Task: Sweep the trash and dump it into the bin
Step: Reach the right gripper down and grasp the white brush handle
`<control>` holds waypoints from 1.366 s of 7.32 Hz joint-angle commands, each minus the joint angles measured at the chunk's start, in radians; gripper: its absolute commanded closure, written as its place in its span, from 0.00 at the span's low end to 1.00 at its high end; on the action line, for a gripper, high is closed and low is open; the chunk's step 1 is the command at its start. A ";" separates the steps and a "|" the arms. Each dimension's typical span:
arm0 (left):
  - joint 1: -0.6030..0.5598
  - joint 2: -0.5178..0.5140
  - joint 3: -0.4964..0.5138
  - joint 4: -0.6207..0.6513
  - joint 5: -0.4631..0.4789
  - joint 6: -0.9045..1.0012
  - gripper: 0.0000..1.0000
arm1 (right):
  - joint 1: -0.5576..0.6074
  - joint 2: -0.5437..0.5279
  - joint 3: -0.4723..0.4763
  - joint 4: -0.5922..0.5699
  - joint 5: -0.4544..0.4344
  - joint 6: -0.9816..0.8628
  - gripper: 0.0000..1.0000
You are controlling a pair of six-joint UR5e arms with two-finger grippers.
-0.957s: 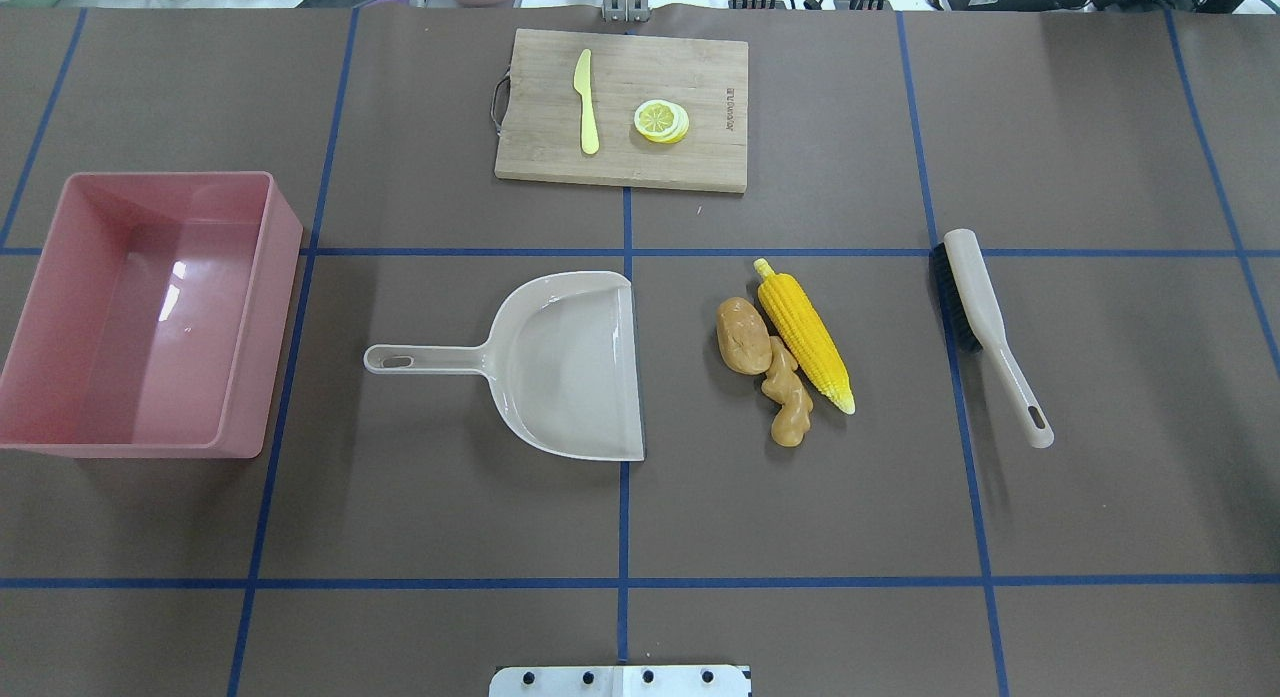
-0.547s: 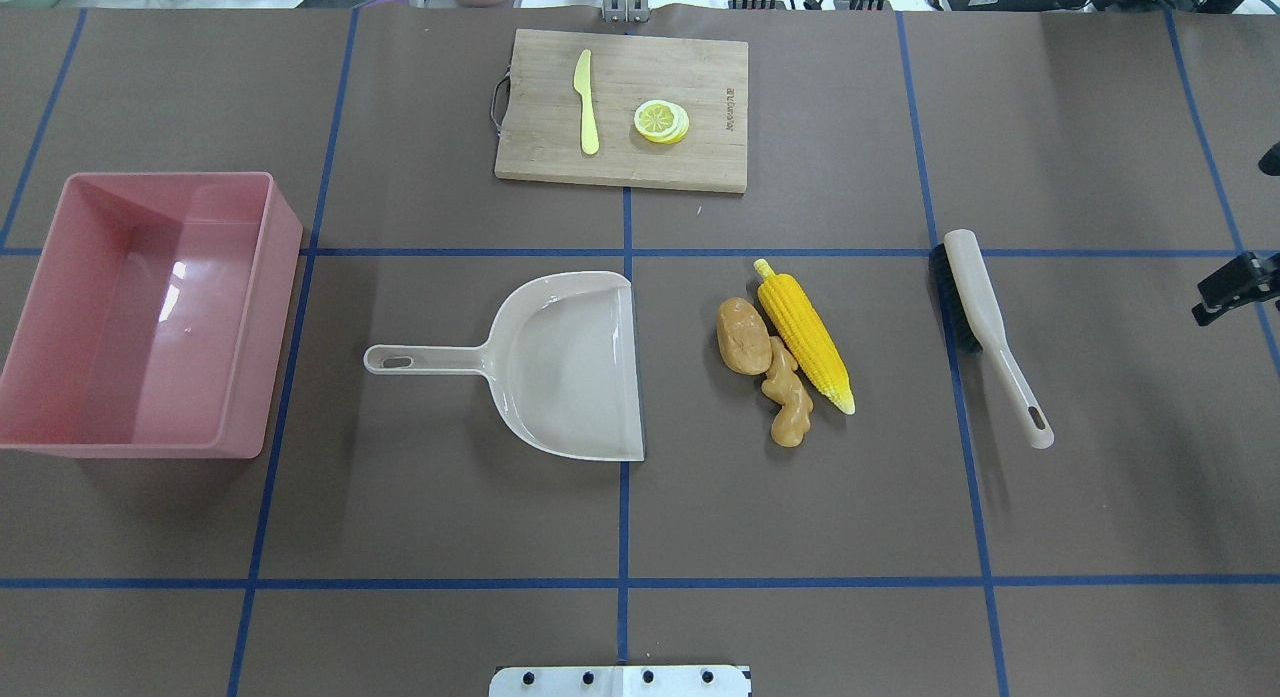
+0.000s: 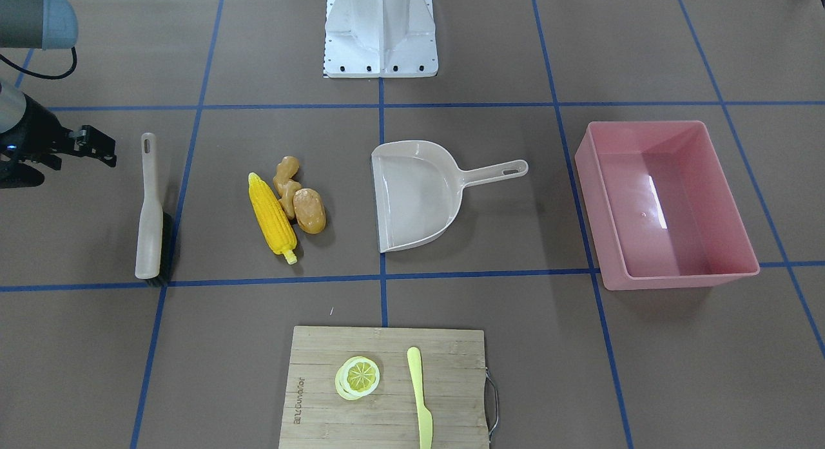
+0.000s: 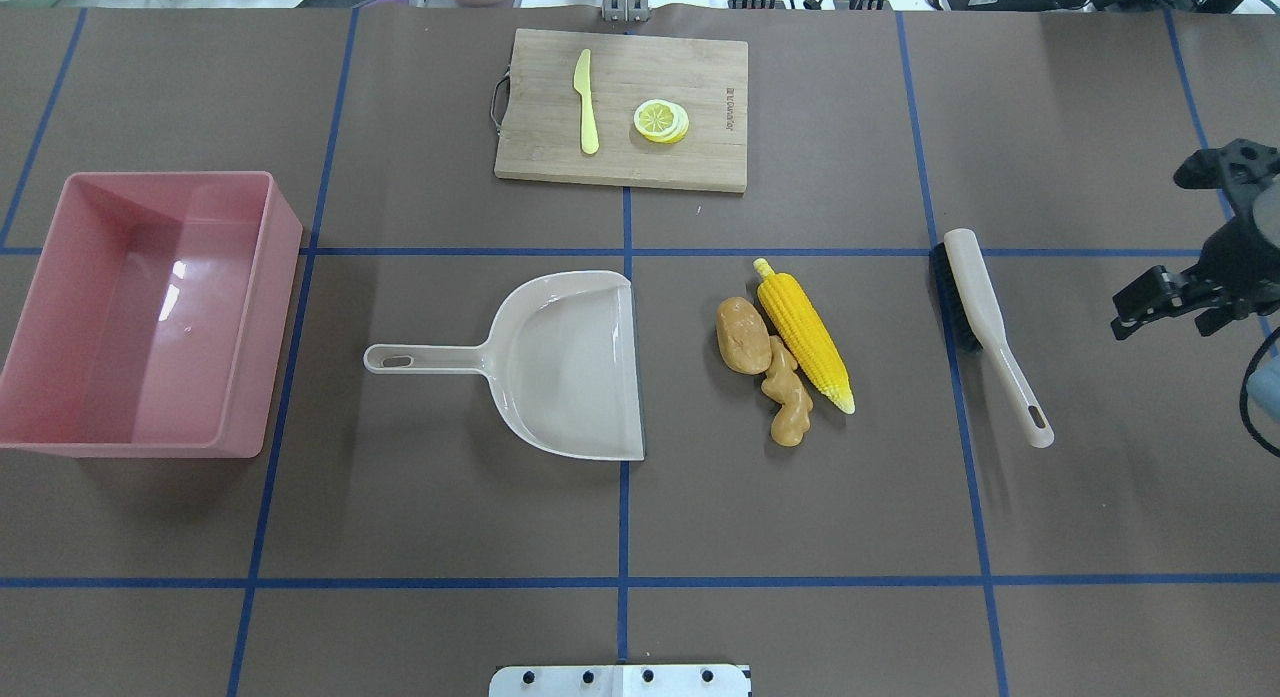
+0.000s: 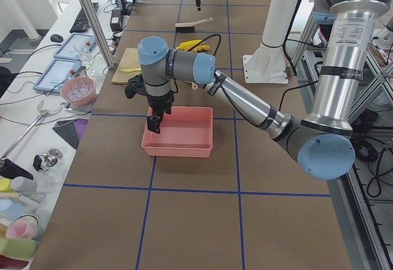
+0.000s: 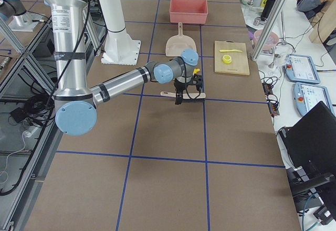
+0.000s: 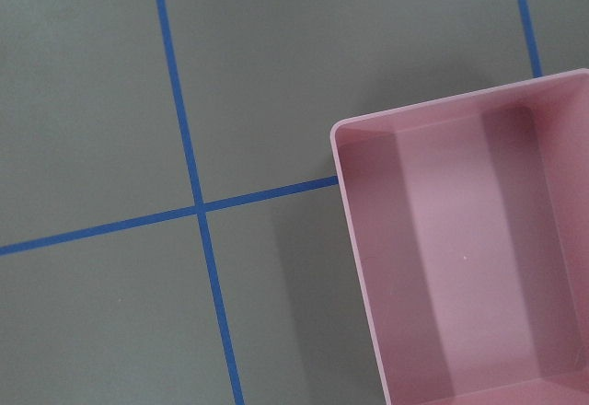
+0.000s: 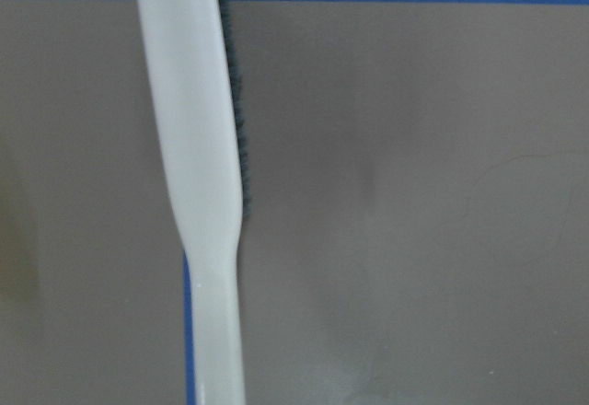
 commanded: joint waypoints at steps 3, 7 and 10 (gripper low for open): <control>0.091 -0.102 0.012 -0.021 0.001 0.110 0.02 | -0.060 0.022 0.019 0.000 0.000 0.078 0.00; 0.373 -0.298 0.060 -0.010 0.005 0.039 0.02 | -0.176 0.022 0.039 0.001 -0.055 0.155 0.00; 0.477 -0.326 0.053 -0.013 0.015 0.045 0.02 | -0.198 0.017 0.015 0.001 -0.120 0.134 0.00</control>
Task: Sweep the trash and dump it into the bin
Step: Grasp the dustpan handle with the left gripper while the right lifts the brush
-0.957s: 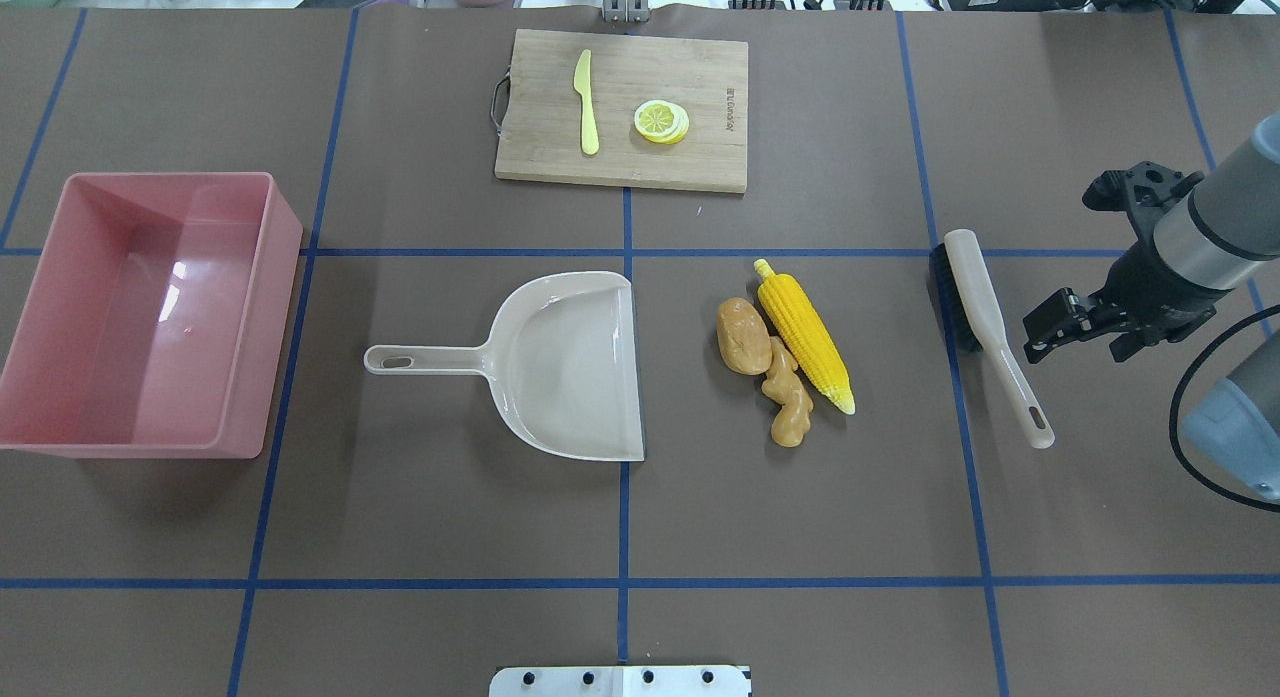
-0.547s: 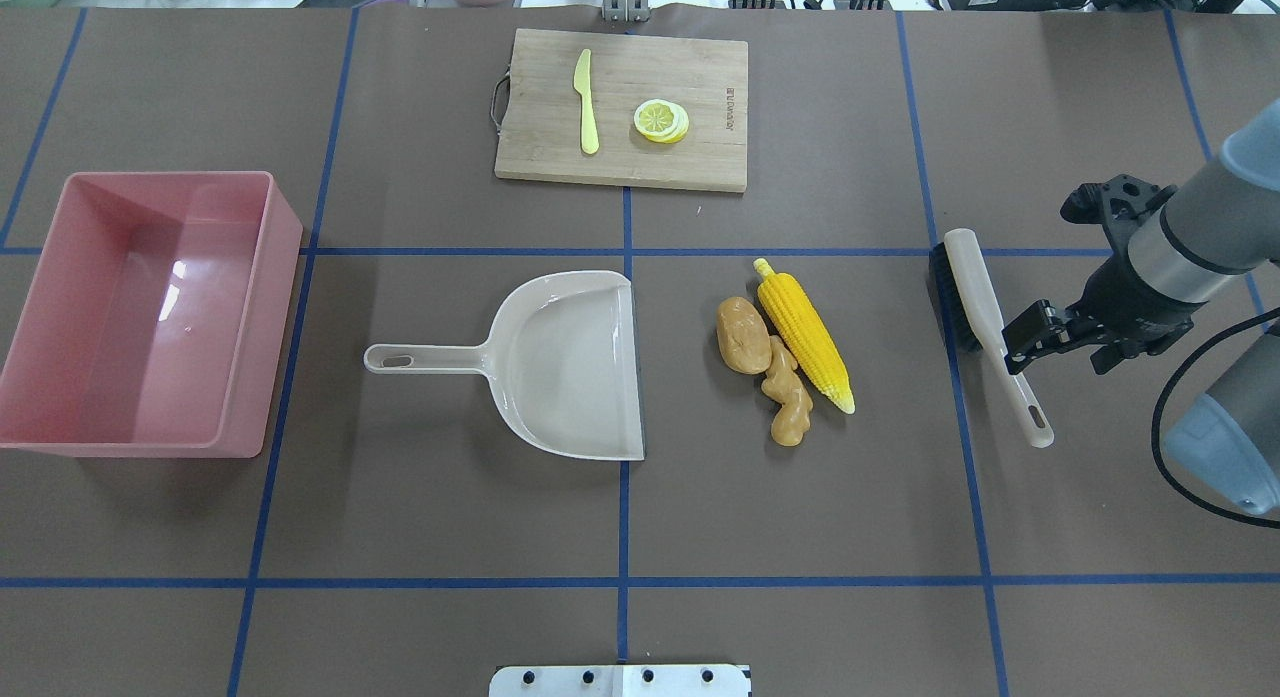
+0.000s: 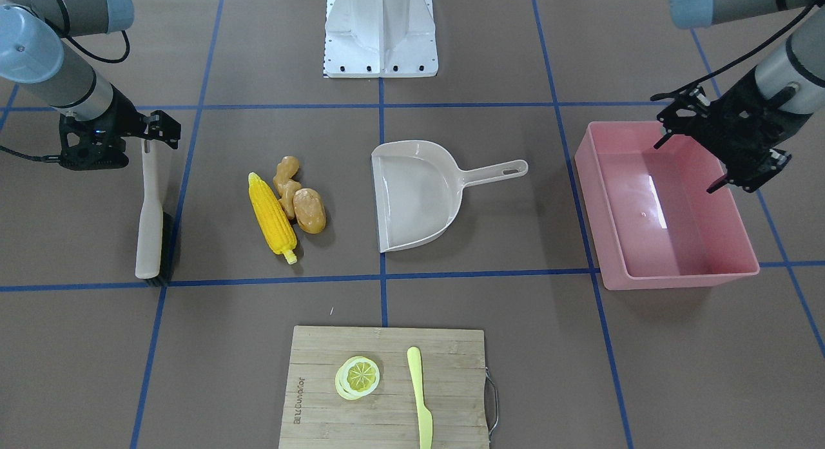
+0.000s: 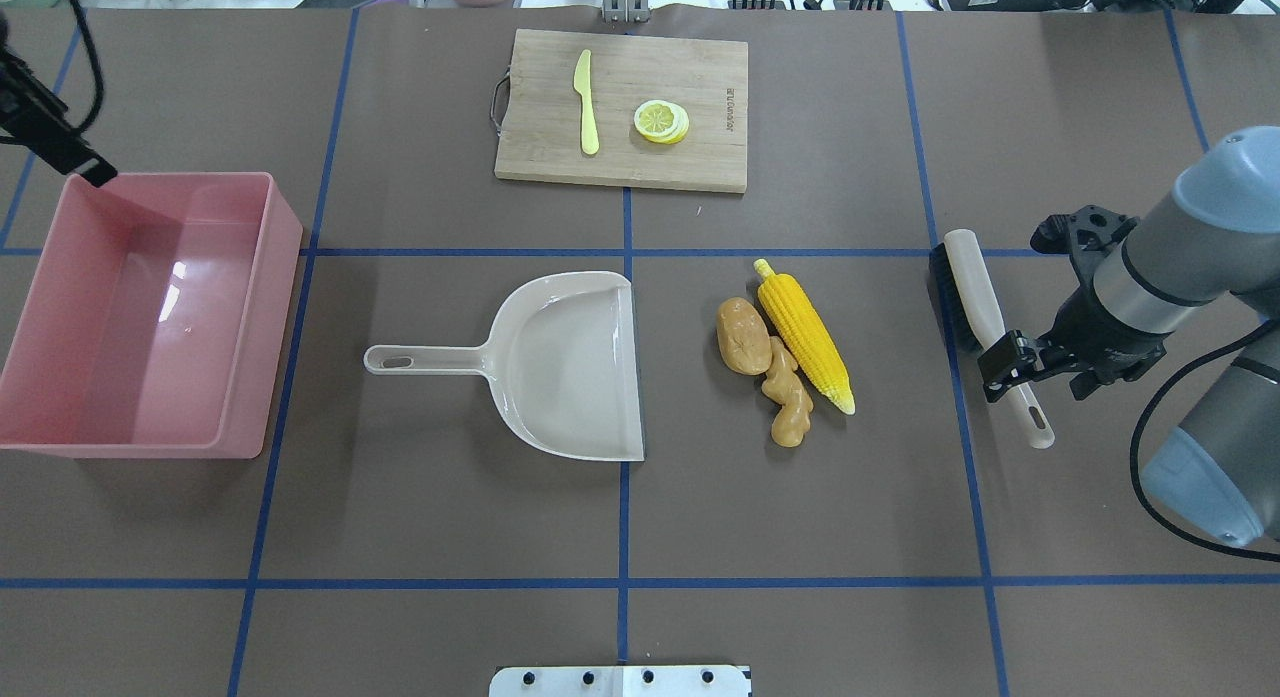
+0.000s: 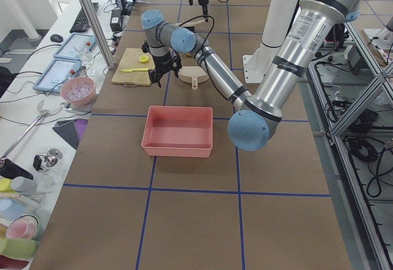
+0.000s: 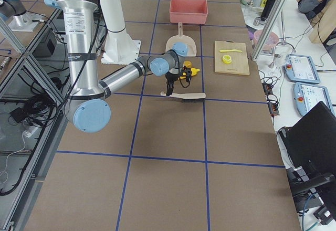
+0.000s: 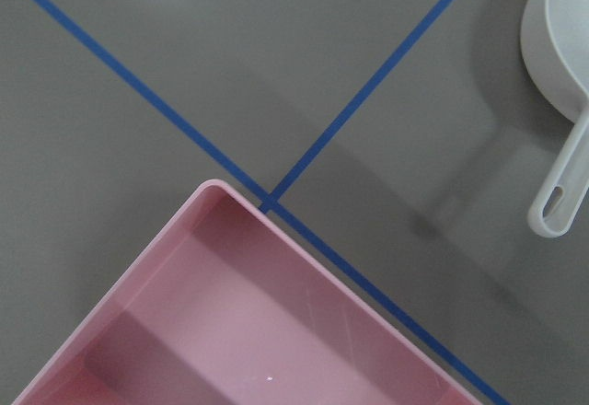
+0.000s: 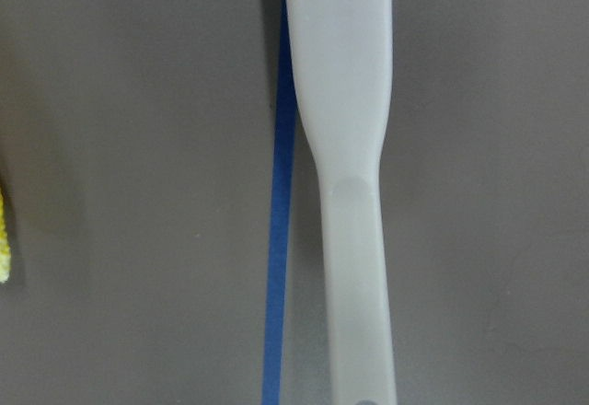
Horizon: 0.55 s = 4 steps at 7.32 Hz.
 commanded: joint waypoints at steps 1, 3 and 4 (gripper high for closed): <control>0.137 -0.065 -0.020 0.009 0.114 0.001 0.02 | -0.008 0.000 -0.022 0.000 -0.026 -0.034 0.03; 0.253 -0.124 -0.014 0.015 0.234 0.004 0.02 | -0.011 0.008 -0.038 0.000 -0.026 -0.036 0.17; 0.331 -0.139 0.010 0.008 0.280 0.009 0.02 | -0.011 0.006 -0.042 0.000 -0.026 -0.036 0.28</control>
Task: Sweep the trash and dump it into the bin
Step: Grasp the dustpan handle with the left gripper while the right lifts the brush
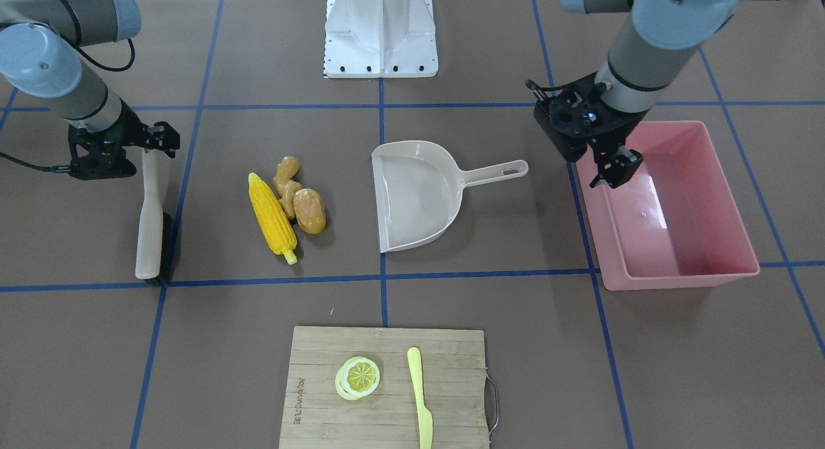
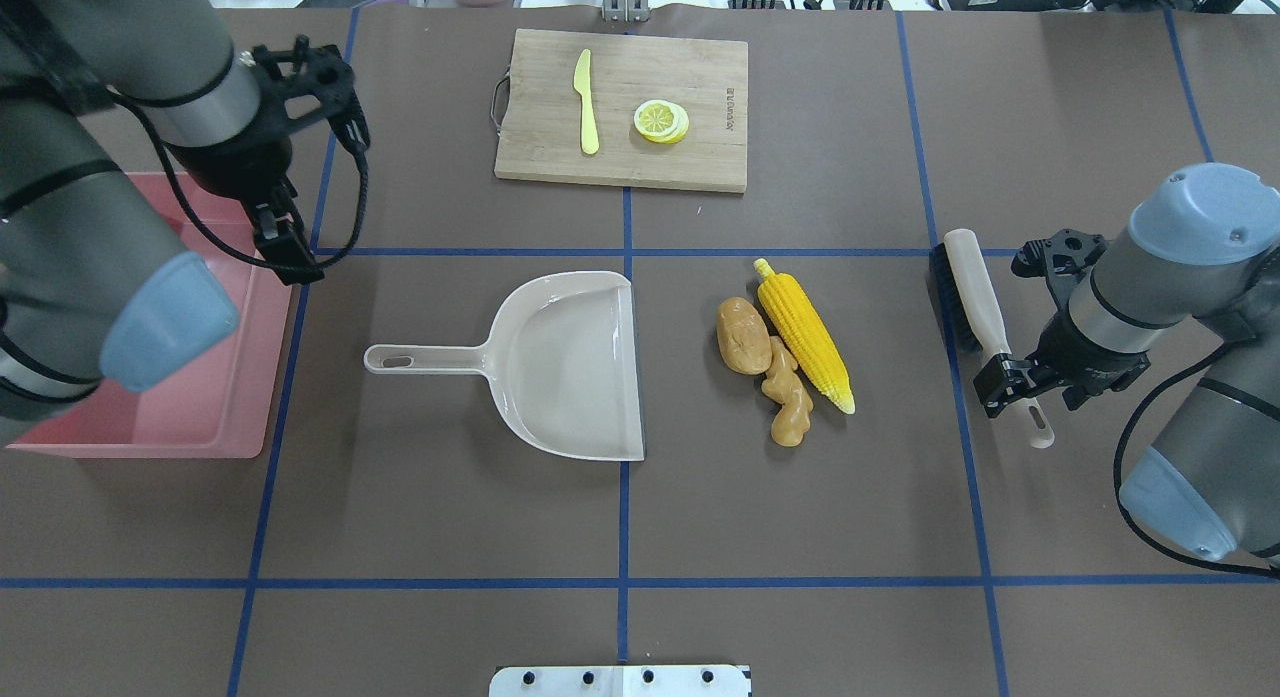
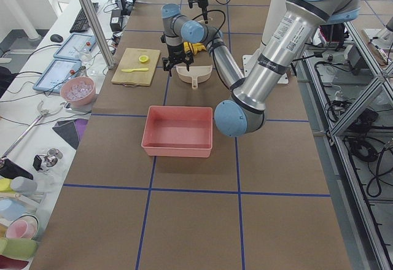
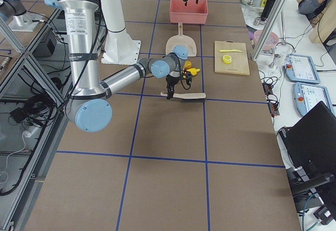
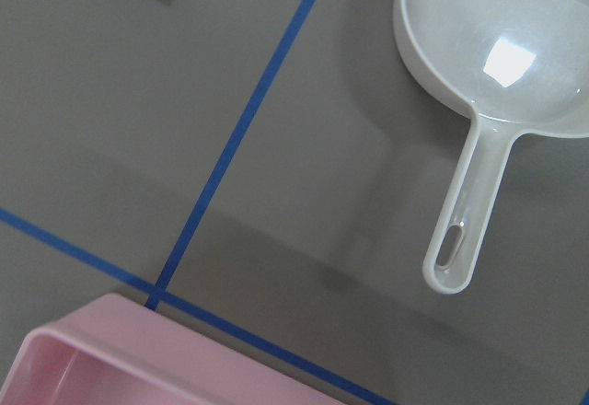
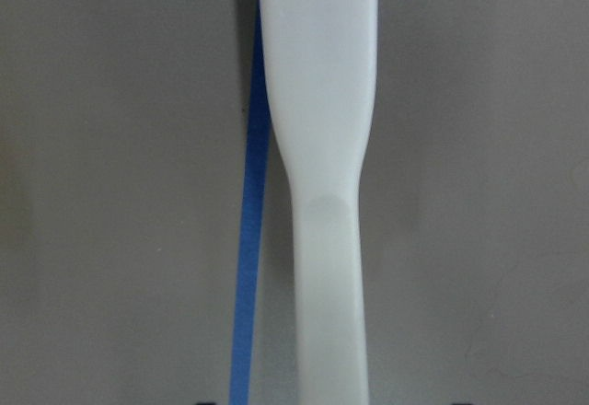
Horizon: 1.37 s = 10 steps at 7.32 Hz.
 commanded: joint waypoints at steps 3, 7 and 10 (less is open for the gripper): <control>0.187 -0.043 0.063 -0.044 0.117 0.006 0.02 | -0.001 -0.009 -0.014 0.000 0.000 -0.001 0.46; 0.270 -0.062 0.163 -0.167 0.160 0.001 0.02 | -0.005 0.000 -0.026 0.000 0.000 -0.001 0.61; 0.265 -0.037 0.181 -0.230 0.180 0.004 0.02 | -0.005 0.003 -0.028 0.000 0.003 0.000 1.00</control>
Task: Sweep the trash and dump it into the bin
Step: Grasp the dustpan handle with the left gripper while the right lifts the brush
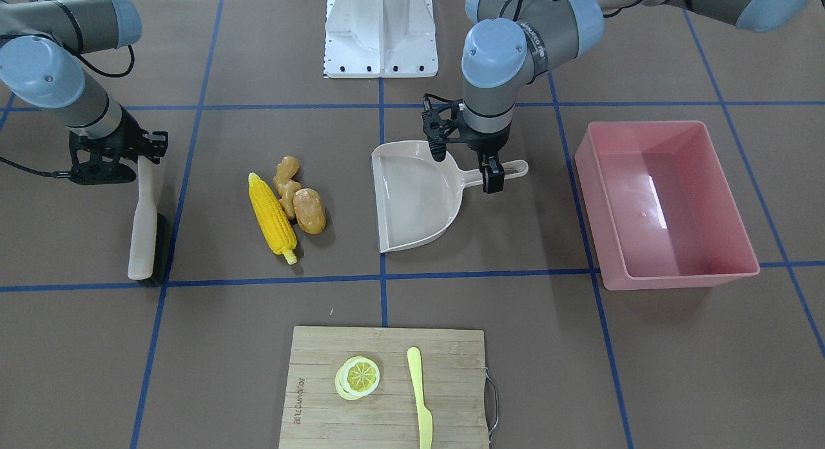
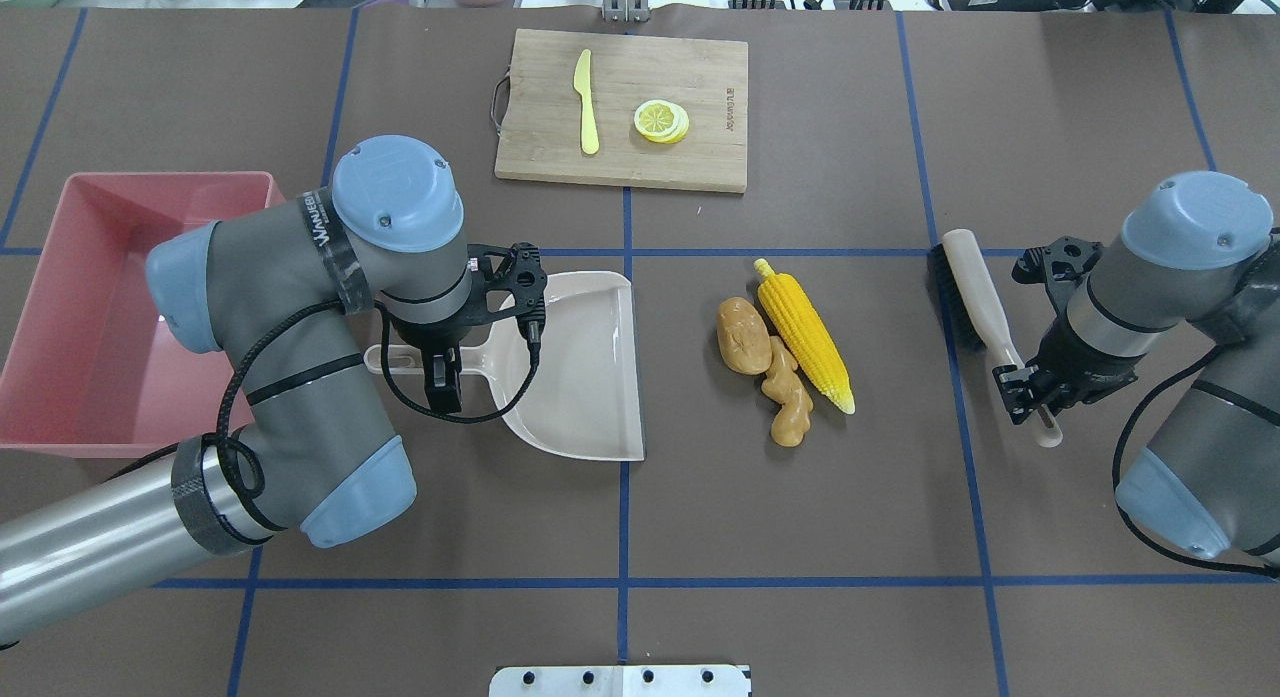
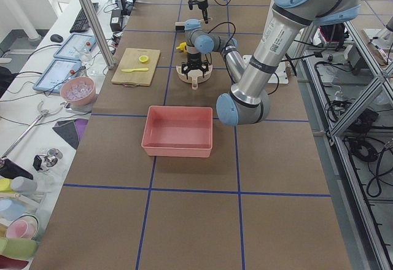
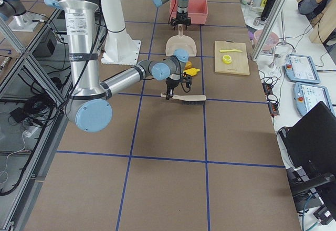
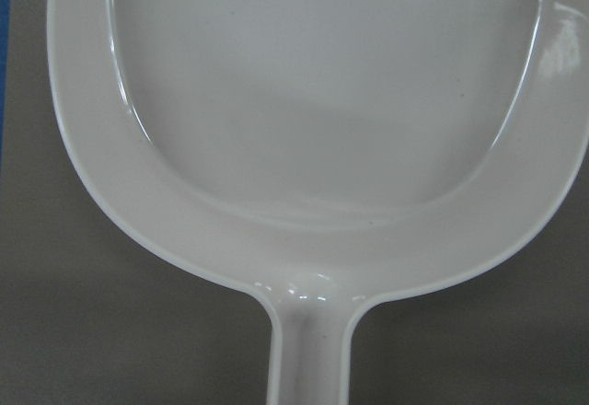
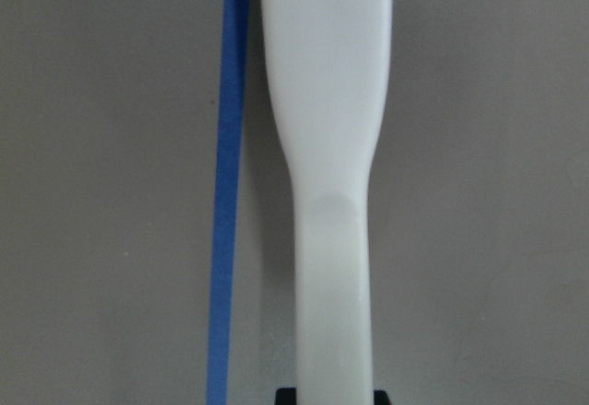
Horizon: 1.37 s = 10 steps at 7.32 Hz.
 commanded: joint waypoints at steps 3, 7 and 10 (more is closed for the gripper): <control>-0.005 0.069 0.005 -0.118 0.031 -0.003 0.02 | 0.049 0.018 0.012 -0.002 0.001 -0.014 1.00; -0.002 0.109 0.013 -0.198 0.030 -0.003 0.04 | 0.112 0.041 0.018 0.000 -0.002 -0.108 1.00; -0.005 0.114 0.007 -0.199 0.023 -0.001 0.67 | 0.196 -0.013 0.045 -0.005 0.128 -0.219 1.00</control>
